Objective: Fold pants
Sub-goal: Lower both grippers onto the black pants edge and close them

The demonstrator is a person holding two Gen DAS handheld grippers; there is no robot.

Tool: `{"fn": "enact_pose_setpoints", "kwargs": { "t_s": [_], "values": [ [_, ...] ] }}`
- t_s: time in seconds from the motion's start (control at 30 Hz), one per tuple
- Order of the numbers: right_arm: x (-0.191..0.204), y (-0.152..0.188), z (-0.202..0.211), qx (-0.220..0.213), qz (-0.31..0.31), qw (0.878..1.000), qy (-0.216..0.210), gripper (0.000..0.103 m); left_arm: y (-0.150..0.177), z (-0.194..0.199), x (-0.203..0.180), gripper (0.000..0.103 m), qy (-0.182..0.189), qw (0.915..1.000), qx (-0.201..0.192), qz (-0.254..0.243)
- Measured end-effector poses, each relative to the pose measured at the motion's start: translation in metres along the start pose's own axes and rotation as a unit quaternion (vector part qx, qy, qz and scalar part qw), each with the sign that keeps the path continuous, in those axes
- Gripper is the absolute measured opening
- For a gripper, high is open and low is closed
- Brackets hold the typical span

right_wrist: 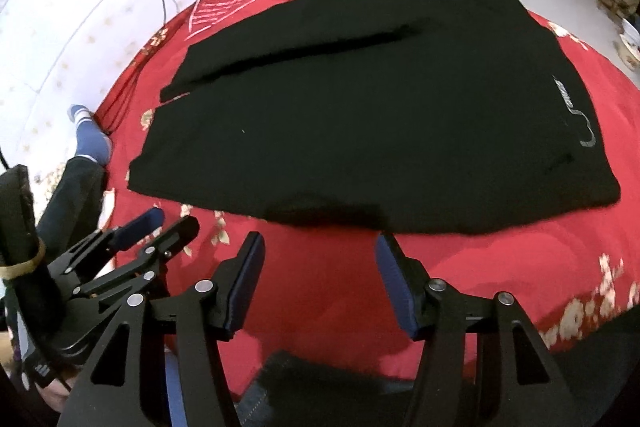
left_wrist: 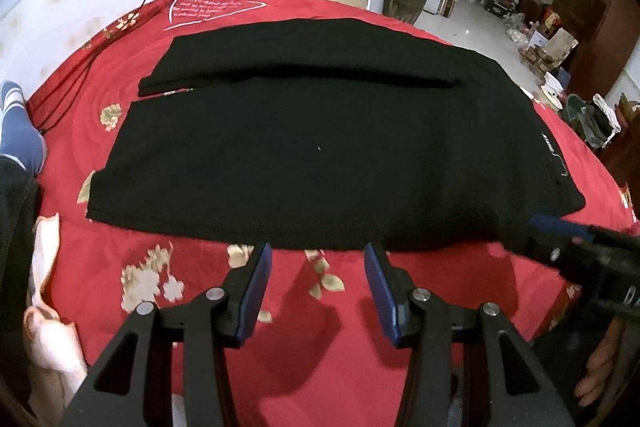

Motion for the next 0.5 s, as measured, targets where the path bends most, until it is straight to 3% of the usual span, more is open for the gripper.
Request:
{"fn": "enact_pose_setpoints", "kwargs": {
  "t_s": [0.1, 0.17, 0.23, 0.37, 0.5],
  "values": [
    [-0.002, -0.016, -0.002, -0.001, 0.006, 1.000, 0.000, 0.058, -0.013, -0.007, 0.001, 0.051, 0.002, 1.0000, 0.002, 0.000],
    [-0.003, -0.029, -0.006, 0.002, 0.009, 1.000, -0.002, 0.068, -0.024, -0.014, 0.004, 0.051, 0.002, 1.0000, 0.006, 0.003],
    [-0.011, -0.047, -0.009, -0.001, 0.016, 1.000, 0.010, 0.069, -0.041, -0.022, 0.007, 0.051, 0.002, 1.0000, 0.004, 0.003],
    [-0.030, -0.091, -0.012, -0.012, 0.020, 1.000, 0.017, 0.069, -0.090, -0.039, 0.017, 0.051, 0.002, 0.9999, -0.008, 0.006],
    [-0.051, -0.141, -0.019, -0.024, 0.035, 0.999, 0.030, 0.069, -0.142, -0.064, 0.035, 0.060, -0.004, 0.9997, -0.021, 0.015]
  ]
}}
Point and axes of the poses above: each gripper's, at about its wrist camera, not at the fingertips, and z roughly against the way its jaws point, x to its left, y to its underside, the point moved 10 cm from there along -z, roughly the way its jaws point, and after that the axes turned 8 degrees about -y, right-handed, at the moved point
